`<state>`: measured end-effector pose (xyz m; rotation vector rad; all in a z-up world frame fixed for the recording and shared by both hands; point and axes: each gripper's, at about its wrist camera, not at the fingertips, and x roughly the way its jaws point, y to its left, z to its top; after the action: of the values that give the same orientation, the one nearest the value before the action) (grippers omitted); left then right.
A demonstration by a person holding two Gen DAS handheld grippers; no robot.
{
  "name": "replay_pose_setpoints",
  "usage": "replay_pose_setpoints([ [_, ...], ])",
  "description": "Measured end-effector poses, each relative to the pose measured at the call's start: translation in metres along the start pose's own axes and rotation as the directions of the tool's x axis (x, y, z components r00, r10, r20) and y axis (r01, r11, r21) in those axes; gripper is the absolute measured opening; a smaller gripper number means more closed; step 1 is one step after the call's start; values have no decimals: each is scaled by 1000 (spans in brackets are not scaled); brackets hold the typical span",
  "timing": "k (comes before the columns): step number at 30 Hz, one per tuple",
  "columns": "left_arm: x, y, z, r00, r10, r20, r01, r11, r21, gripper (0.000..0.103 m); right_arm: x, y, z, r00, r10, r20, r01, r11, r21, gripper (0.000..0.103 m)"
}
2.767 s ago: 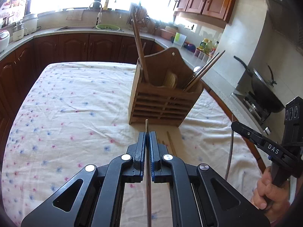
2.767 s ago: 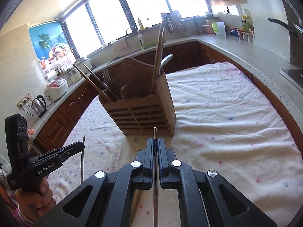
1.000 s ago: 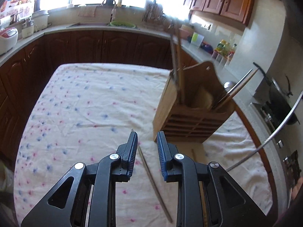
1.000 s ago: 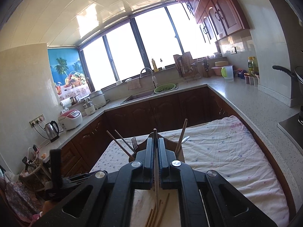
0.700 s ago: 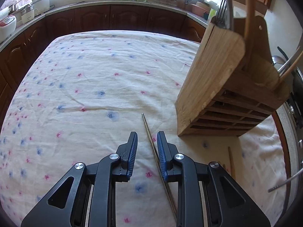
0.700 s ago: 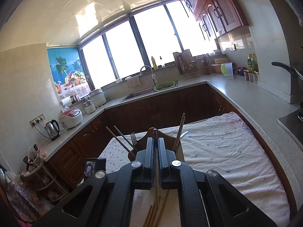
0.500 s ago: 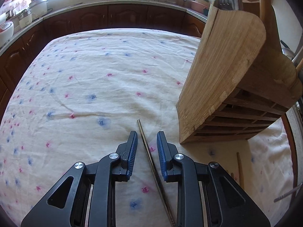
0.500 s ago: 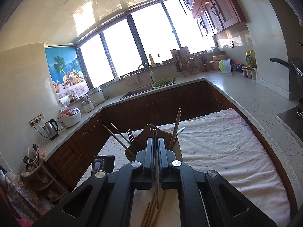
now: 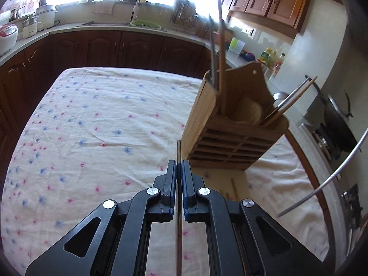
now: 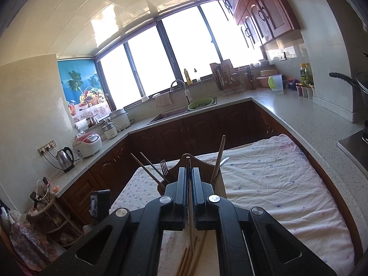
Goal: Organize utensils
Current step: 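Carry the steel chopstick in the left tool while the right tool holds its chopstick over the holder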
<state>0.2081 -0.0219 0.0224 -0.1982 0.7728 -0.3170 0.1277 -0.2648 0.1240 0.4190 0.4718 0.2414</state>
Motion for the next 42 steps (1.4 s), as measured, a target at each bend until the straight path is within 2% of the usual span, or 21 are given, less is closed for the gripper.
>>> replay_pose_setpoints([
  [8, -67, -11, 18, 990, -67, 126, 64, 998, 28, 4, -5, 11, 4, 1000, 10, 19, -9, 1000, -18, 4],
  [15, -95, -23, 31, 975, -98, 198, 87, 994, 59, 4, -5, 12, 12, 999, 6, 40, -5, 1000, -28, 4],
  [28, -114, -43, 70, 943, -117, 312, 90, 991, 98, 4, 13, 8, 31, 997, -8, 74, 10, 1000, -23, 4],
  [33, -117, -53, 94, 921, -114, 372, 76, 991, 114, 4, 27, 4, 45, 995, -25, 98, 27, 999, -19, 4],
  [38, -108, -60, 120, 897, -94, 432, 52, 993, 107, 4, 43, 2, 60, 990, -42, 132, 44, 999, -6, 4],
  [42, -91, -61, 128, 888, -72, 454, 37, 996, 85, 4, 57, -3, 70, 985, -54, 162, 53, 999, 9, 4],
])
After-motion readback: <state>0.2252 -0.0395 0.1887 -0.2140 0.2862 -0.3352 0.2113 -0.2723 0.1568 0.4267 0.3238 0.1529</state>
